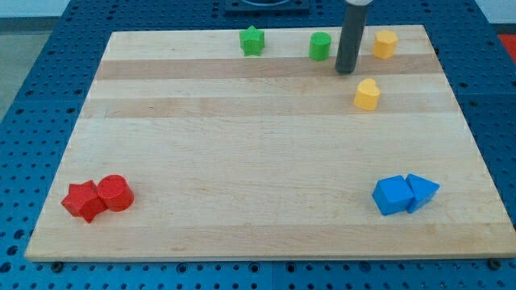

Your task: Push the green circle into the green star

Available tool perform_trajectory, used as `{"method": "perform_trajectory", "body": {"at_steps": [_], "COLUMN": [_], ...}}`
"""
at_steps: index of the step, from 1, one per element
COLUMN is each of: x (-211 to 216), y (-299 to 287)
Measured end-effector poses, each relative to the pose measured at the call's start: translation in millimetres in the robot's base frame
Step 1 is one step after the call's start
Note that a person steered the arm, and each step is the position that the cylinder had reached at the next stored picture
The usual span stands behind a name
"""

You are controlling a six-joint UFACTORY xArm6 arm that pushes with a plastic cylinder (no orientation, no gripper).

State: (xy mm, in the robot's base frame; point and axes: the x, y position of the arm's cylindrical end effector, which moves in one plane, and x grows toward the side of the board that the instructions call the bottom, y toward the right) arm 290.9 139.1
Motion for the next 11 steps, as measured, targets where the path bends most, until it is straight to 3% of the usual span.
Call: {"method": "perform_trajectory", "body": {"at_steps": [2, 9, 11], "x": [-48.9, -54.5, -48.3], "y": [-36.1, -130.9, -130.9]}}
